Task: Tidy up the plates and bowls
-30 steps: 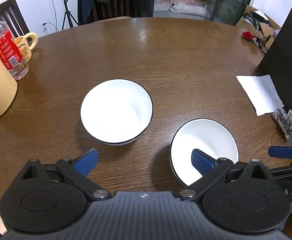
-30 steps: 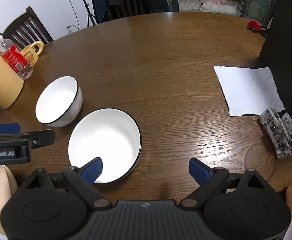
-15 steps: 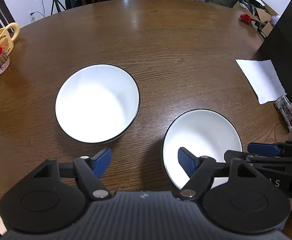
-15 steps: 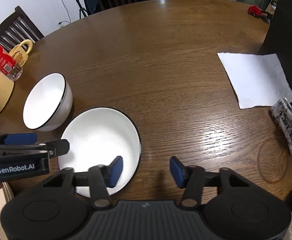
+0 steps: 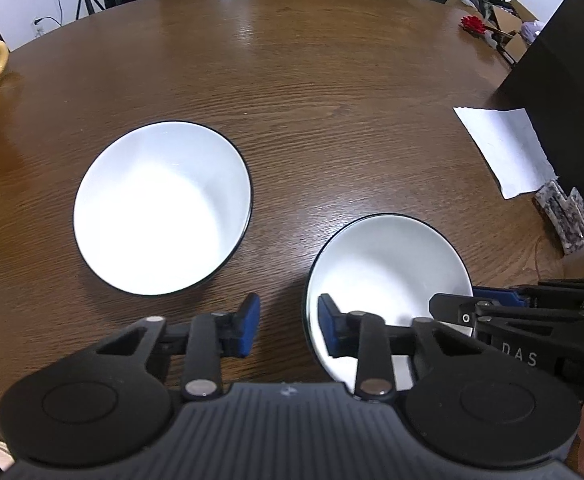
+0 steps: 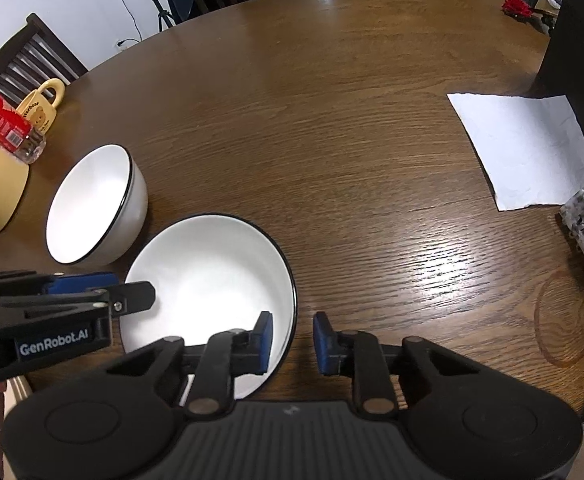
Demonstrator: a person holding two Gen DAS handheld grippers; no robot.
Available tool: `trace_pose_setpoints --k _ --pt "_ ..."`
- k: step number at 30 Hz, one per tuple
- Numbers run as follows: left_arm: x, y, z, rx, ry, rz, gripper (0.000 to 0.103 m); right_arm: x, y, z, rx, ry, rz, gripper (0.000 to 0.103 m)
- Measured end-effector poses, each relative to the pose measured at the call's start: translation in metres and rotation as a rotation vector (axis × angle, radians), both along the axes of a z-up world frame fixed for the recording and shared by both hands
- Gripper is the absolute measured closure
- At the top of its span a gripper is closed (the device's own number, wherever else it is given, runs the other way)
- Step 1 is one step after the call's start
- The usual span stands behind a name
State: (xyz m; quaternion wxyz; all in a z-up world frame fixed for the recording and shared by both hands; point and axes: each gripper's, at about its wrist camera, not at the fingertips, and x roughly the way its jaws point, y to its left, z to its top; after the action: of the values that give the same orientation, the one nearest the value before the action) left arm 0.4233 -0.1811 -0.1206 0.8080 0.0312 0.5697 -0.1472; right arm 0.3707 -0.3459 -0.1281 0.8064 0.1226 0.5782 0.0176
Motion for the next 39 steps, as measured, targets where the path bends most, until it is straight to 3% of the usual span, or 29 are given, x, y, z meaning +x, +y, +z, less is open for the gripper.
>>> trace_pose_setpoints --k 3,11,39 --pt "0.0014 -0.0001 -0.0021 -0.018 0.014 -0.007 0.083 -0.0010 -0.0020 -0.0008 0.012 0.002 -0.006 0.091" --pt "0.0017 -0.0028 -0.0046 -0.033 0.029 -0.017 0.091 -0.0015 -0.0028 -0.0024 0.031 -0.002 -0.018 0.095" --pt "-0.0009 -0.0056 -0.0040 -0.023 0.017 0.004 0.094 -0.0023 0.0015 -0.0037 0.015 -0.003 -0.031 0.096"
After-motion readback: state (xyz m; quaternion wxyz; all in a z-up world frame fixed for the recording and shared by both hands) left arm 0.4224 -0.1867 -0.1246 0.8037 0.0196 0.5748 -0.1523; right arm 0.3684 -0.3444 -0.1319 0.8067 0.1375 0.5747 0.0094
